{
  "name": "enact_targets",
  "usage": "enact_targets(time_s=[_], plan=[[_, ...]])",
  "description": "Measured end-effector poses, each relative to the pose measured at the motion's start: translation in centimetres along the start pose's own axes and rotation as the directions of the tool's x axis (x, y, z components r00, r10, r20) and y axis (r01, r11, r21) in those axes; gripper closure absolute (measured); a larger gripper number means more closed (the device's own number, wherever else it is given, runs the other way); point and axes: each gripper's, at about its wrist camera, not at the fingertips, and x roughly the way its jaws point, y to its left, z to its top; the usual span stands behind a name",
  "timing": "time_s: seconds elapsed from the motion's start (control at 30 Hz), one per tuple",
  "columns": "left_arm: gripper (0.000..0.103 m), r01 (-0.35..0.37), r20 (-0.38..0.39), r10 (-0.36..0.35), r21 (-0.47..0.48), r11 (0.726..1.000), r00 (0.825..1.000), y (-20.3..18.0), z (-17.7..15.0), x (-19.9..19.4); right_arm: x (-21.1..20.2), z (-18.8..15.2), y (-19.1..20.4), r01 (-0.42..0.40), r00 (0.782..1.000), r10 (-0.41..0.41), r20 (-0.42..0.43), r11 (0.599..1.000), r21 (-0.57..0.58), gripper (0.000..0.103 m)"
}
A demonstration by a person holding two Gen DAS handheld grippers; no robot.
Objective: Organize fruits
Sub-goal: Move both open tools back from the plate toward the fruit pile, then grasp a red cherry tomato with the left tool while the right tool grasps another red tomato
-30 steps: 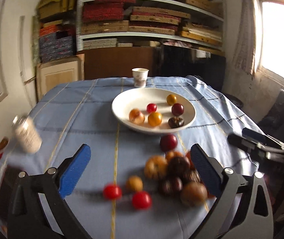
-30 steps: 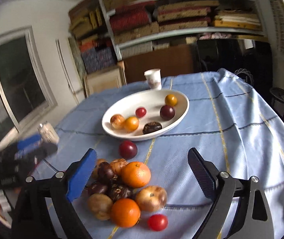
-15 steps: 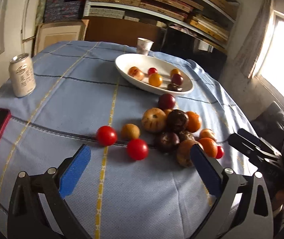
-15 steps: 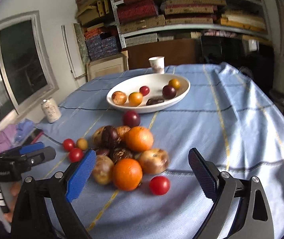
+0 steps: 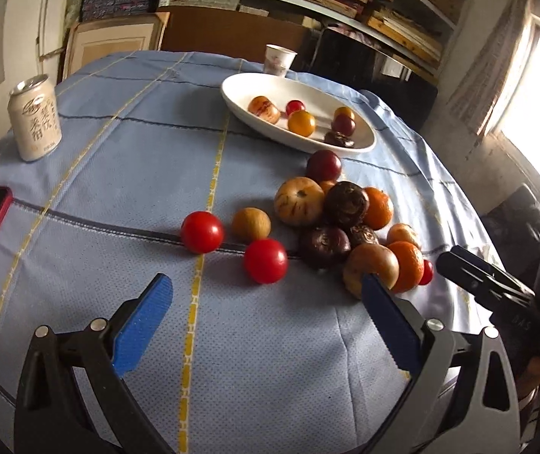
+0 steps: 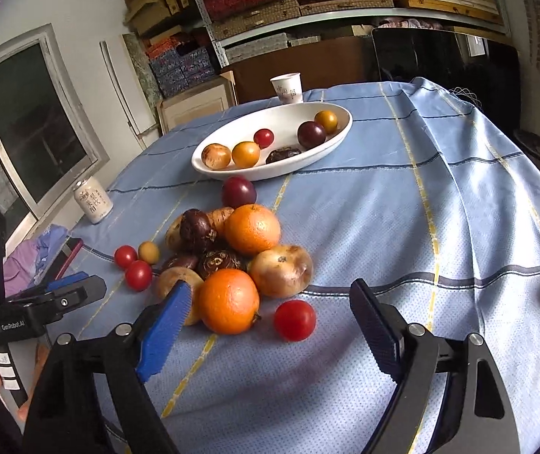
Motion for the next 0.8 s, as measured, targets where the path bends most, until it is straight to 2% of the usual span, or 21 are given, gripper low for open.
enact_targets(time_s=[0.17,0.23,0.27,0.33,0.4,0.43,0.5,0.63,0.7,0.8], plan=[[0.005,-0.004,-0.007,0.004,0.028,1.0,1.0,-0.3,0.0,0.2,0.8,-0.2,-0.4,0.011,0.998,-0.011,-0.06,1.0,0.01,0.036],[0.005,-0.001,-0.01,0.001,0.031,1.0,1.0,-0.3,0.1,0.3,0.9,-0.2,-0.4,0.011,0.998,-0.011,-0.066,1.0,0.008,0.037],[0.009,0.0,-0.014,0.001,0.035,0.999,1.0,-0.4,0.1,0.3,0.9,-0.3,-0.3,0.013,0.997,-0.012,-0.071,1.0,0.004,0.039],[0.024,0.0,-0.034,0.002,0.048,0.999,0.999,-0.5,0.0,0.7,0.8,-0.3,-0.3,0.016,0.997,-0.015,-0.071,1.0,0.001,0.039],[0.048,0.003,-0.064,0.001,0.059,0.998,0.998,-0.7,-0.1,1.3,0.8,-0.3,-0.3,0.018,0.997,-0.018,-0.072,1.0,-0.002,0.042],[0.053,0.005,-0.078,0.0,0.061,0.998,0.997,-0.7,-0.1,1.5,0.7,-0.4,-0.3,0.016,0.997,-0.017,-0.071,1.0,-0.004,0.043],[0.056,0.012,-0.087,-0.007,0.052,0.999,0.996,-0.5,-0.1,1.8,0.5,-0.4,-0.3,0.008,0.997,-0.008,-0.073,1.0,-0.004,0.05],[0.056,0.024,-0.095,-0.022,0.018,1.0,0.995,0.1,0.0,2.0,0.1,-0.5,-1.1,-0.007,0.998,0.009,-0.068,0.999,0.032,0.055],[0.068,0.033,-0.109,-0.032,0.012,0.999,0.994,0.2,0.0,2.3,0.0,-0.6,-1.7,-0.024,0.997,0.028,-0.07,0.998,0.059,0.059],[0.07,0.048,-0.114,-0.047,0.013,0.999,0.992,0.1,0.0,2.4,0.7,-0.8,-1.7,-0.003,0.994,0.009,-0.108,0.998,0.056,0.066]])
